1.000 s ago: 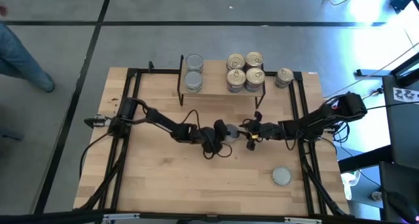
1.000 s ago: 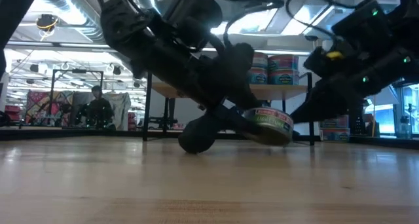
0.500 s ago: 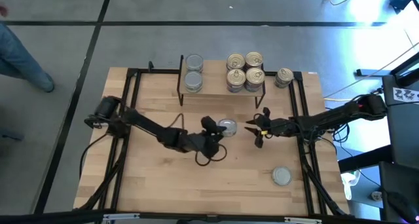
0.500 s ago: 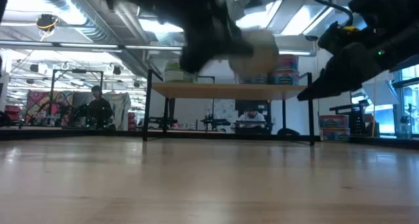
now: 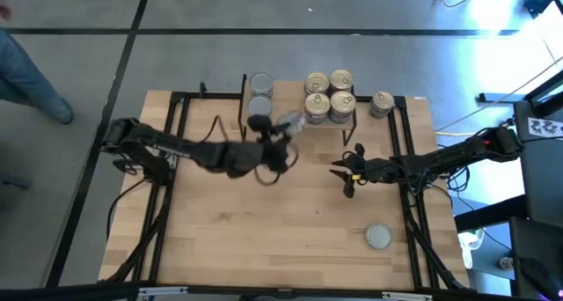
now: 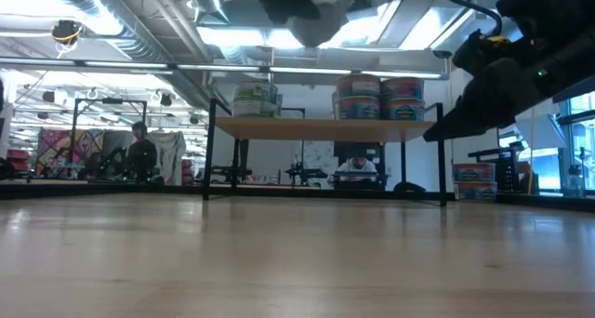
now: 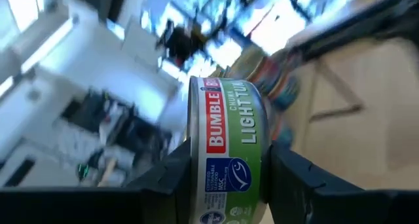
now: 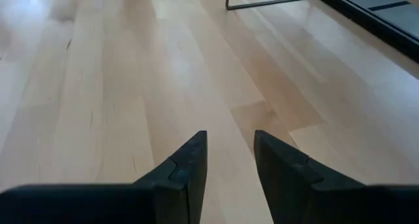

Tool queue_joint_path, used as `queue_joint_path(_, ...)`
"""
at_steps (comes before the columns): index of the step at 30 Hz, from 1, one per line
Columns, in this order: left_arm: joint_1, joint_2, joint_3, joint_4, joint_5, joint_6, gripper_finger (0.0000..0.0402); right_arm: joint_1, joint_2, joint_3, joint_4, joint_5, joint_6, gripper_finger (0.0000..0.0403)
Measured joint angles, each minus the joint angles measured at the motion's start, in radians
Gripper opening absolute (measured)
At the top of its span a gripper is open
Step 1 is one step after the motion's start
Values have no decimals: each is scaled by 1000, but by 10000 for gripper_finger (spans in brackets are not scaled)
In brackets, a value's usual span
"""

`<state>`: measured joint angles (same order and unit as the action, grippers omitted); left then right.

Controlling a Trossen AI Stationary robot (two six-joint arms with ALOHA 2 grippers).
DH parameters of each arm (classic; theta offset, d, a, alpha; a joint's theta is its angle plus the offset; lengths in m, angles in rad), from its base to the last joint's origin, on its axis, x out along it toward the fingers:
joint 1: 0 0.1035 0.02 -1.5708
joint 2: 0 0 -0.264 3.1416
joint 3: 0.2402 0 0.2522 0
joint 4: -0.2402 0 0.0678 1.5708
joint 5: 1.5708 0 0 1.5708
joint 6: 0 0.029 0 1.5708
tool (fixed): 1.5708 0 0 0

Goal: Stack canned seafood by type on shelf
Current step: Put the green white tuna can on the shelf

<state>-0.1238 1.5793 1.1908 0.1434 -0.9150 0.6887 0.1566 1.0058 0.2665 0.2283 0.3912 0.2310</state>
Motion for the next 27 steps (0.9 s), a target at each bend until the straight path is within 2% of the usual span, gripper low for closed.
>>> queue_joint_path(6, 120, 33, 199, -363, 22, -178, 138, 0, 0, 0, -1, 4, -37, 127)
queue_joint_path(11, 222, 87, 326, -575, 209, -264, 138, 0, 0, 0, 3, 9, -53, 127)
queue_joint_path(17, 306, 215, 494, -681, 213, -251, 138, 0, 0, 0, -1, 9, -80, 127)
queue_joint_path(20, 326, 274, 576, -787, 210, -265, 138, 0, 0, 1, -23, 10, -81, 127)
queue_joint_path(22, 332, 300, 604, -836, 213, -276, 138, 0, 0, 1, -41, 10, -81, 127)
queue_joint_path(27, 372, 317, 610, -840, 215, -291, 138, 0, 0, 1, -53, 10, -80, 127)
